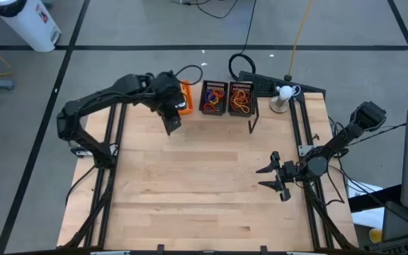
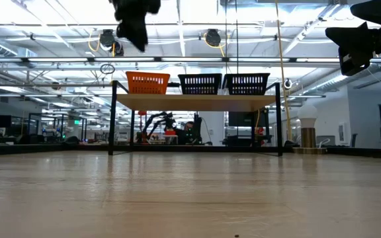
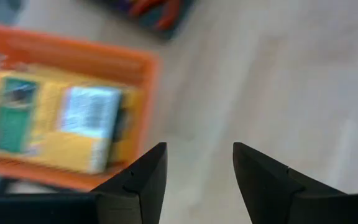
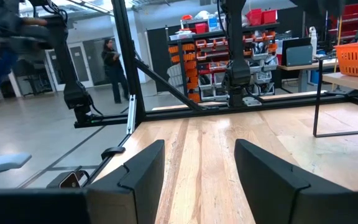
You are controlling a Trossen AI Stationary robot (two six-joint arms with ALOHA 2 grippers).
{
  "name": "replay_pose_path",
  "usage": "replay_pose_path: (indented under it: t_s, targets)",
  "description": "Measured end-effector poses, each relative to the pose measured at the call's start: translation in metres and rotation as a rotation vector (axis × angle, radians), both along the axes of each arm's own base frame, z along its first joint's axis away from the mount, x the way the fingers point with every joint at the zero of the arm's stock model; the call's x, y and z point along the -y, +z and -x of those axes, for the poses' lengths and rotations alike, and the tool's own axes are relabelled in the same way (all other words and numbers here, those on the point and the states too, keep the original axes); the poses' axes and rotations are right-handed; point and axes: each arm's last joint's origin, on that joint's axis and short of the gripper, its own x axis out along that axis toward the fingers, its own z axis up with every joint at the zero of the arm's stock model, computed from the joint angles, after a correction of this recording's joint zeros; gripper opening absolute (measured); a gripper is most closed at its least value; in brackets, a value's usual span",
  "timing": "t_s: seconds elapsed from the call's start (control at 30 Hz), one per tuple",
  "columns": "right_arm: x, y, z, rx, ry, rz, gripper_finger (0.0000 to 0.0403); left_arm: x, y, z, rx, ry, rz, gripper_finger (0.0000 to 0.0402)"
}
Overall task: Pick & Place Office Desk Supplies
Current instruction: Return to Home Position
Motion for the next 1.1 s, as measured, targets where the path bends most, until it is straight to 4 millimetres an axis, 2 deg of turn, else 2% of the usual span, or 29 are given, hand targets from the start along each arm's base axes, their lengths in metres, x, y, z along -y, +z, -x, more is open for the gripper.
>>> replay_pose_path:
  t_s: [0.23,0.33,0.43,0.57,0.67,0.77,0.9,1.0,1.1]
  targets:
    - [0.000,0.000,0.000,-0.001,0.004,-0.007,0.0185,0.047,0.026,-0.001,0.233,-0.089,0.234,0.0184]
    - [0.000,0.000,0.000,-0.003,0.006,-0.007,0.0185,0.082,0.029,-0.012,0.275,-0.200,0.253,0.0184]
    - [-0.001,0.000,0.001,-0.005,0.017,-0.017,0.0185,0.128,0.022,-0.025,0.300,-0.375,0.221,0.0184]
    - [-0.004,0.000,0.003,-0.005,0.045,-0.045,0.0185,0.179,-0.005,-0.022,0.192,-0.447,0.134,0.0184]
    - [-0.006,0.003,0.006,0.010,0.067,-0.060,0.0185,0.204,-0.034,-0.013,0.109,-0.382,0.029,0.0184]
    - [-0.006,0.008,0.010,0.037,0.085,-0.077,0.0185,0.220,-0.068,-0.003,0.041,-0.351,-0.043,0.0184]
    - [-0.007,0.013,0.015,0.066,0.106,-0.077,0.0185,0.225,-0.112,0.009,0.019,-0.328,-0.066,0.0184]
    - [-0.006,0.013,0.017,0.054,0.111,-0.063,0.0185,0.217,-0.140,0.023,0.037,-0.283,-0.036,0.0184]
    - [-0.005,0.012,0.018,0.031,0.077,-0.052,0.0185,0.202,-0.165,0.045,0.043,-0.229,0.011,0.0184]
